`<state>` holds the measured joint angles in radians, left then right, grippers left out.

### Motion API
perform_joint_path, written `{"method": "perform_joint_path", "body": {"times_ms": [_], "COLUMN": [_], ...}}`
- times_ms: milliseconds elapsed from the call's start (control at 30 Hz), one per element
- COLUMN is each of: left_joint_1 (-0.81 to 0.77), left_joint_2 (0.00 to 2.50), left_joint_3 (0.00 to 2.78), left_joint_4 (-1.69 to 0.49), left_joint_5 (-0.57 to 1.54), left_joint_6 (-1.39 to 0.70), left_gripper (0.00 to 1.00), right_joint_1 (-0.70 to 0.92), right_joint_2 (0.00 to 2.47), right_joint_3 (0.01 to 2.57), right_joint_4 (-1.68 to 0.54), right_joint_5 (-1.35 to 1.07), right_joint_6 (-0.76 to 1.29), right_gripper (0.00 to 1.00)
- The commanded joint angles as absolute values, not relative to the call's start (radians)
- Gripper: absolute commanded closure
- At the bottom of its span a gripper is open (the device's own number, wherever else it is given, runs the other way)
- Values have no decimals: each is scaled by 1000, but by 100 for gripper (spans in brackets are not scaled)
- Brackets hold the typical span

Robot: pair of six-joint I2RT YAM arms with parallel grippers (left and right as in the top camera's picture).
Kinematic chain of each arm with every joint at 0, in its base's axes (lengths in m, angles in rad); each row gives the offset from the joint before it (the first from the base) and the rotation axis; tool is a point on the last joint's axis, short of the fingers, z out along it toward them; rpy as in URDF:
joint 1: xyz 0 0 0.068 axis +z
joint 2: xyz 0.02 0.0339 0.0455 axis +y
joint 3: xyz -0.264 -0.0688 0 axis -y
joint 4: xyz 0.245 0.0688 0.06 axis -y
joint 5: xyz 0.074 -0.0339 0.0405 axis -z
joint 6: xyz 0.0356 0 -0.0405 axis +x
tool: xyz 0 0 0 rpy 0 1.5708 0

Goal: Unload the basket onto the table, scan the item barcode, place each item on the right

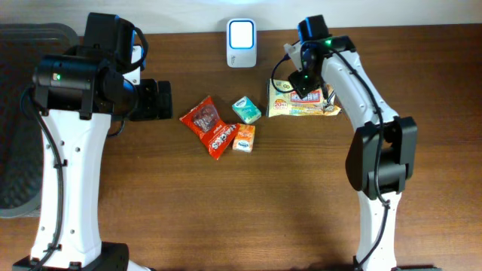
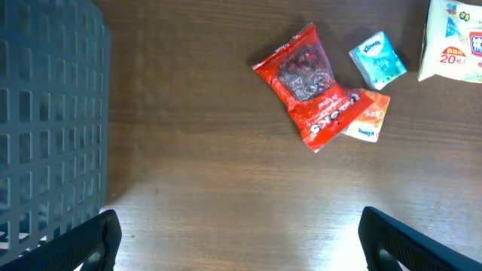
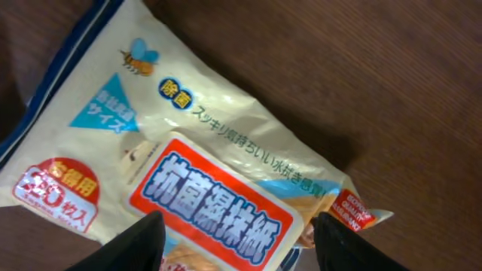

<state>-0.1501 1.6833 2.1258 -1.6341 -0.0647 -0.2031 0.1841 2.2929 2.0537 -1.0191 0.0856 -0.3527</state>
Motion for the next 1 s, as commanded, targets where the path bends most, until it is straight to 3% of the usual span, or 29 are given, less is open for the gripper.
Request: {"method": "perform_joint_path", "body": {"times_ms": [0, 133, 200, 267, 333, 367, 400, 600, 633, 700, 733, 900, 967], "left_joint_1": [-147, -147, -147, -147, -147, -147, -147, -147, -147, -147, -147, -147, -147], "left_joint_2": [1686, 1686, 1686, 1686, 1686, 1686, 1686, 1686, 1686, 1686, 1686, 1686, 1686], "left_joint_3": [2128, 2128, 2128, 2128, 2128, 2128, 2128, 2128, 2128, 2128, 2128, 2128, 2128], "left_joint_4": [-1633, -1633, -1633, -1633, -1633, -1633, -1633, -1633, -1633, -1633, -1633, -1633, -1633], "left_joint_5": [-76, -76, -76, -75, -76, -76, -76, -76, -76, -76, -76, -76, -76], "left_joint_6": [-212, -212, -212, -212, -212, -212, -212, -212, -212, -212, -212, -212, -212], "left_gripper": [1, 1, 1, 1, 1, 1, 1, 1, 1, 1, 1, 1, 1], "right_joint_1": [142, 180, 230, 242, 241, 241, 240, 240, 240, 241, 242, 242, 242], "right_joint_2": [2298, 2297, 2278, 2268, 2267, 2268, 2277, 2284, 2284, 2284, 2284, 2284, 2284], "right_joint_3": [1939, 1869, 1951, 2093, 2200, 2195, 2159, 1788, 1765, 1755, 1760, 2022, 2127], "right_joint_4": [-1063, -1117, -1184, -1248, -1245, -1241, -1243, -978, -959, -936, -916, -904, -843], "right_joint_5": [-110, -451, -500, -411, -93, 47, 58, 58, 58, 57, 56, -163, -294], "right_joint_6": [-358, -265, -186, -177, -189, -334, -424, -483, -483, -449, -371, -46, -20], "right_gripper": [37, 32, 27, 25, 16, 8, 1, 0, 7, 73, 96, 96, 96]}}
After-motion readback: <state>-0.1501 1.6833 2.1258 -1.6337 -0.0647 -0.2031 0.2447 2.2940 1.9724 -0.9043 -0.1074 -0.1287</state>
